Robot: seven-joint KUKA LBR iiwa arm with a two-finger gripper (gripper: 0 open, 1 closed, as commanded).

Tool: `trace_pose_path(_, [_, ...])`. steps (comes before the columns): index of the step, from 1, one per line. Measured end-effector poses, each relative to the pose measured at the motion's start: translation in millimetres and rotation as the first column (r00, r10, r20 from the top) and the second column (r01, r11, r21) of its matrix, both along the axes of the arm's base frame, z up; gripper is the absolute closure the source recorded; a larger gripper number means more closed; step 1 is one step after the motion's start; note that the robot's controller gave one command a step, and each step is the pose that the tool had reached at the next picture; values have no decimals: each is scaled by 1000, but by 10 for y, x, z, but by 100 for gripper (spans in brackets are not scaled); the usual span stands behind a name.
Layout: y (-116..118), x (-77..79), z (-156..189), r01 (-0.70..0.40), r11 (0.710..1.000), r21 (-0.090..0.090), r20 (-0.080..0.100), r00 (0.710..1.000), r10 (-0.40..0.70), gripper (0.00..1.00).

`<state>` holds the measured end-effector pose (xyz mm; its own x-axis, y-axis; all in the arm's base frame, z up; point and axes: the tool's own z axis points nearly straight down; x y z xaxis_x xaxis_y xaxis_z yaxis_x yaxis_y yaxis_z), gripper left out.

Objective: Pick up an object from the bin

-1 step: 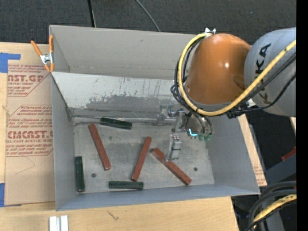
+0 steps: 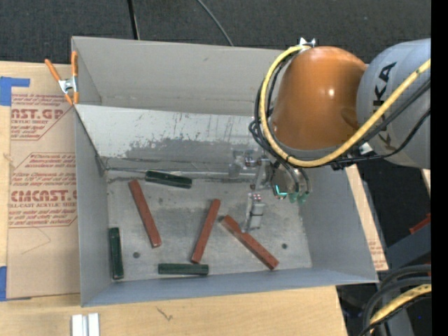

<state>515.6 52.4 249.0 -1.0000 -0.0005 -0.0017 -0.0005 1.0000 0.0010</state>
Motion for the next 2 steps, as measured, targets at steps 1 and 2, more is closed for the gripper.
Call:
trace_pose_path(1, [22, 84, -348, -70, 998, -1, 6, 998, 70, 0])
trace_pose_path(2, [185, 153, -951, -304, 953, -2, 4, 953, 304, 0])
